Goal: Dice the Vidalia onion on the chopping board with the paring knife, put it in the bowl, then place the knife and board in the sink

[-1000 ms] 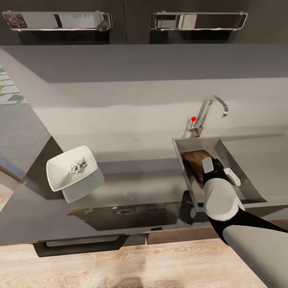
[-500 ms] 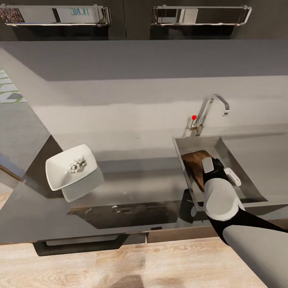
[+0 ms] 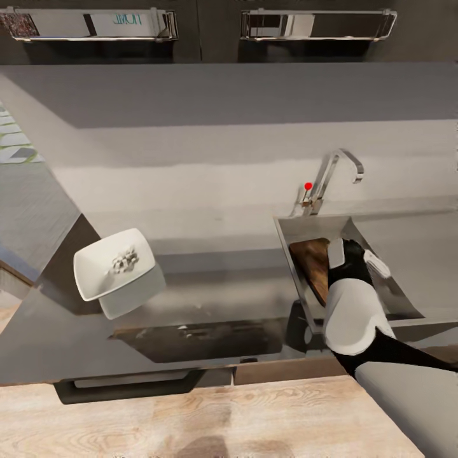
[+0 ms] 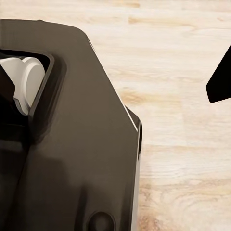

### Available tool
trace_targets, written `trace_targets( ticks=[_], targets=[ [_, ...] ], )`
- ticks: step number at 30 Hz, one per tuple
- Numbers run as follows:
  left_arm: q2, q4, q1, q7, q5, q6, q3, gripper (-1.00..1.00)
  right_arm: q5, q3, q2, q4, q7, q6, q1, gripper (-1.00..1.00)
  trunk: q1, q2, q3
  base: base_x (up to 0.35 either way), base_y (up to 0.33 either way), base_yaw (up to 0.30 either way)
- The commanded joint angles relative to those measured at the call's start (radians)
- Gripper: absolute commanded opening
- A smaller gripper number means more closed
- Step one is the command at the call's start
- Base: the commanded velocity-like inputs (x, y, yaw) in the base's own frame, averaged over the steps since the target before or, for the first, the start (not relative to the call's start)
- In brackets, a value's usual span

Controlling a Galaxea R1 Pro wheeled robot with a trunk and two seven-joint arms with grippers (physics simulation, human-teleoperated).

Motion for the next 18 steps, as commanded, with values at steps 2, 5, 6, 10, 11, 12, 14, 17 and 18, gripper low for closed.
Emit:
trace_targets(
  ticks=[2, 5, 6, 10, 11, 12, 14, 17, 18],
  targets=[
    [-0.001, 0.004, -0.001, -0.006, 0.010, -0.006, -0.008, 1.00, -0.047, 0.115, 0.001, -0.109, 0.071, 0.151, -0.002, 1.00, 0.000, -0.002, -0.002, -0.245, 0.000, 0.000],
    [-0.001, 0.004, -0.001, -0.006, 0.010, -0.006, -0.008, 1.00, -0.231, 0.342, 0.001, -0.257, 0.155, 0.384, -0.001, 1.00, 0.000, -0.002, -0.002, -0.310, 0.000, 0.000],
    [-0.001, 0.004, -0.001, -0.006, 0.010, -0.006, -0.008, 1.00, -0.306, 0.427, 0.001, -0.295, 0.168, 0.437, -0.001, 1.00, 0.000, -0.002, -0.002, -0.330, 0.000, 0.000],
    [-0.001, 0.004, -0.001, -0.006, 0.010, -0.006, -0.008, 1.00, -0.406, 0.587, 0.001, -0.330, 0.181, 0.492, -0.001, 1.00, 0.000, -0.002, -0.002, -0.336, 0.000, 0.000],
    [-0.001, 0.004, -0.001, -0.006, 0.010, -0.006, -0.008, 1.00, -0.411, 0.603, 0.001, -0.330, 0.182, 0.495, -0.001, 1.00, 0.000, -0.002, -0.002, -0.338, 0.000, 0.000],
    [-0.001, 0.004, -0.001, -0.006, 0.010, -0.006, -0.008, 1.00, -0.415, 0.630, 0.001, -0.330, 0.185, 0.497, -0.001, 1.00, 0.000, -0.002, -0.002, -0.338, 0.000, 0.000],
    [-0.001, 0.004, -0.001, -0.006, 0.010, -0.006, -0.008, 1.00, -0.418, 0.671, 0.001, -0.329, 0.192, 0.499, -0.001, 1.00, 0.000, -0.002, -0.002, -0.338, 0.000, 0.000],
    [-0.001, 0.004, -0.001, -0.006, 0.010, -0.006, -0.008, 1.00, -0.419, 0.693, 0.001, -0.328, 0.205, 0.499, -0.001, 1.00, 0.000, -0.002, -0.002, -0.338, 0.000, 0.000],
    [-0.001, 0.004, -0.001, -0.006, 0.010, -0.006, -0.008, 1.00, -0.418, 0.696, 0.001, -0.328, 0.210, 0.499, -0.001, 1.00, 0.000, -0.002, -0.002, -0.338, 0.000, 0.000]
  ],
)
